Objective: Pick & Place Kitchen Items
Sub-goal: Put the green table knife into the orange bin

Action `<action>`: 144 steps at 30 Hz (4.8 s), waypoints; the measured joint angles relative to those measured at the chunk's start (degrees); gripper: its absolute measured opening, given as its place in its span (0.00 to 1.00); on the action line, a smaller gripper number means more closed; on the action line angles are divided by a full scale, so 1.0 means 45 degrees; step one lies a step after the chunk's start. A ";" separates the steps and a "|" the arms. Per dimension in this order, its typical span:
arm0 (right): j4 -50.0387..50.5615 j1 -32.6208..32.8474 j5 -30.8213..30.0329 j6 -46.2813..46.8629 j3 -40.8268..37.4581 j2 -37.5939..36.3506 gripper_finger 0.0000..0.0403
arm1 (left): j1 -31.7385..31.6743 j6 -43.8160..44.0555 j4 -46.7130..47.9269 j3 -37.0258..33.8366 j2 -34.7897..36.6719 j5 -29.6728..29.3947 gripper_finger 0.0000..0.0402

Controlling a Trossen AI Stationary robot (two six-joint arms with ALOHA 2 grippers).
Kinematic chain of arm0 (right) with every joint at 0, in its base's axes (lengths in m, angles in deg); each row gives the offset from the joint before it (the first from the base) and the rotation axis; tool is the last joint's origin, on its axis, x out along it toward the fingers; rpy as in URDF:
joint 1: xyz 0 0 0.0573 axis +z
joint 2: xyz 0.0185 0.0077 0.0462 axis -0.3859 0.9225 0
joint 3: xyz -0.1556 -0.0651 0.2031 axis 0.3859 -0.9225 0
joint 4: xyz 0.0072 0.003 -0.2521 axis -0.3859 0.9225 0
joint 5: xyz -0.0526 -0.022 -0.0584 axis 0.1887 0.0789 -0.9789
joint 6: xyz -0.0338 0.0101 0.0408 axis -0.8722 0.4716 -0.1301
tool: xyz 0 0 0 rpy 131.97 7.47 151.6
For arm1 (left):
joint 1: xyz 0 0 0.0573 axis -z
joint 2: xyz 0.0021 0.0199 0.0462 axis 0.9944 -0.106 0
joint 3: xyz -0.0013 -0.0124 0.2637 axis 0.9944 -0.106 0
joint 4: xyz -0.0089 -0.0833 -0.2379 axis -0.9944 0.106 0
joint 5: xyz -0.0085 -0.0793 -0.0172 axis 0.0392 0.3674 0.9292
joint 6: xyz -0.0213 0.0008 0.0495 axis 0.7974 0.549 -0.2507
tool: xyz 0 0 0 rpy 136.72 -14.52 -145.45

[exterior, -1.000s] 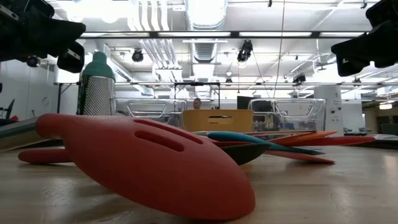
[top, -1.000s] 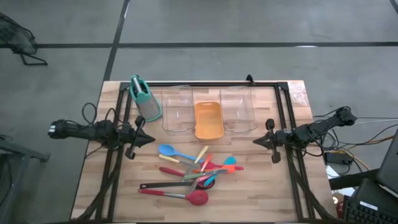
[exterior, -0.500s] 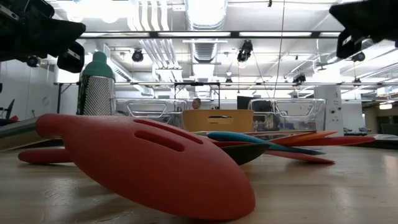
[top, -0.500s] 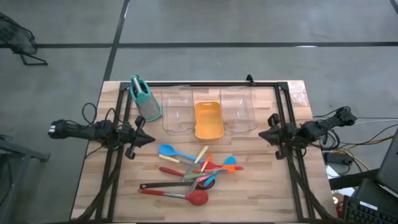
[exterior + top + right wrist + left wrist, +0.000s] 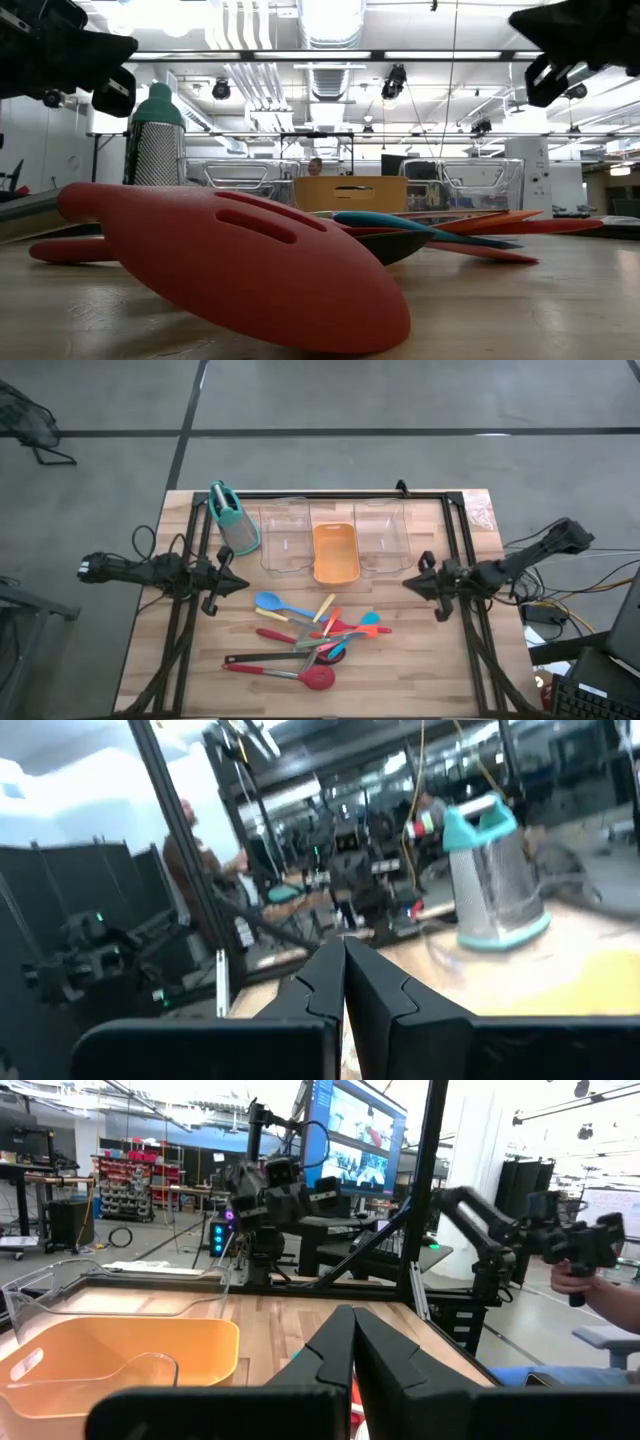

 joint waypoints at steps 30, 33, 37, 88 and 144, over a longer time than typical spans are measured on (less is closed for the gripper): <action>0.8875 -0.0178 0.1275 -0.0764 1.4277 1.4822 0.19 | -0.0005 0.0000 0.0000 0.0005 0.0004 0.0000 0.03; 0.9223 -0.0318 0.1299 -0.1338 1.5197 1.5896 0.28 | -0.0002 0.0003 -0.0001 0.0003 0.0000 0.0000 0.03; 0.9912 -0.0632 0.2012 -0.1507 1.6271 1.7112 0.37 | -0.0005 0.0001 0.0007 0.0005 0.0000 0.0000 0.03; 1.1386 -0.0855 0.3381 -0.1212 1.7813 2.0085 0.27 | -0.0005 0.0004 0.0112 0.0005 -0.0097 0.0000 0.03; 1.1686 -0.0908 0.3279 -0.1593 1.7891 1.9887 0.15 | -0.0003 0.0002 0.0131 0.0005 -0.0097 0.0000 0.03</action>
